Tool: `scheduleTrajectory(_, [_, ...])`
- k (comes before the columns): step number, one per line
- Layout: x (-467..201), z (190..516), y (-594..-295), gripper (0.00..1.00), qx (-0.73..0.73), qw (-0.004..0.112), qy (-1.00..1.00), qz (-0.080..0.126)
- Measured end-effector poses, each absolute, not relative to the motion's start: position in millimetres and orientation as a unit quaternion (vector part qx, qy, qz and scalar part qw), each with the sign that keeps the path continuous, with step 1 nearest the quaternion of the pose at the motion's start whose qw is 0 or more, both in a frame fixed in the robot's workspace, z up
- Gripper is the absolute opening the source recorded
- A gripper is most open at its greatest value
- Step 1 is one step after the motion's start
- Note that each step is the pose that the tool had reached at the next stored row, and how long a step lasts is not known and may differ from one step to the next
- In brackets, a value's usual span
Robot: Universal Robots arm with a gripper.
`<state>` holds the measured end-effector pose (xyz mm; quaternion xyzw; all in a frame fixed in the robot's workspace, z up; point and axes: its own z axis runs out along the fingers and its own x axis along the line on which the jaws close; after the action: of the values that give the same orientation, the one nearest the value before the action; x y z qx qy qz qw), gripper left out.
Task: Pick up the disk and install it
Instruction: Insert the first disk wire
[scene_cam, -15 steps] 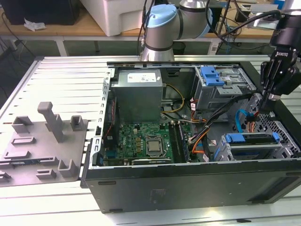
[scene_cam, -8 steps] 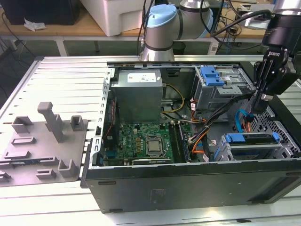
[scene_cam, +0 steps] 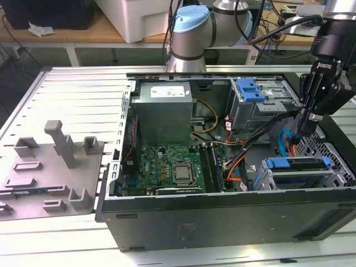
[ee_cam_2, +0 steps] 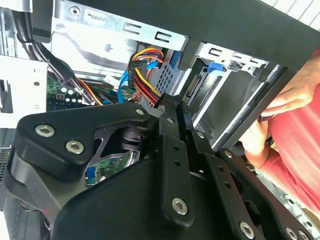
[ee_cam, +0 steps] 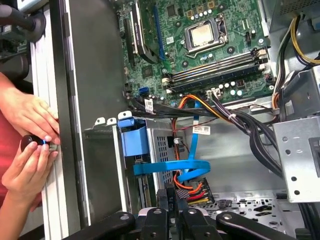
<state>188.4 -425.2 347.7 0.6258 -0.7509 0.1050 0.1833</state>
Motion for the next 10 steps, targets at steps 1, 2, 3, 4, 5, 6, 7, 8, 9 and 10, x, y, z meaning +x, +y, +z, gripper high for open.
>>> scheduleTrajectory(1, [188,348,-426,0.17,0.627,0.182,-0.750,0.104])
scheduleTrajectory(2, [188,348,-427,0.17,0.628,0.180,-0.750,0.102])
scheduleTrajectory(3, [188,348,-428,0.17,0.630,0.178,-0.750,0.100])
scheduleTrajectory(4, [187,348,-429,0.17,0.631,0.176,-0.749,0.098])
scheduleTrajectory(5, [187,349,-430,0.17,0.632,0.174,-0.749,0.096])
scheduleTrajectory(6, [187,349,-432,0.17,0.633,0.173,-0.749,0.095])
scheduleTrajectory(7, [187,349,-433,0.17,0.634,0.171,-0.748,0.093])
scheduleTrajectory(8, [186,349,-435,0.17,0.635,0.169,-0.748,0.092])
scheduleTrajectory(9, [186,349,-437,0.17,0.636,0.167,-0.748,0.089])
scheduleTrajectory(10, [186,349,-440,0.17,0.637,0.165,-0.748,0.087])
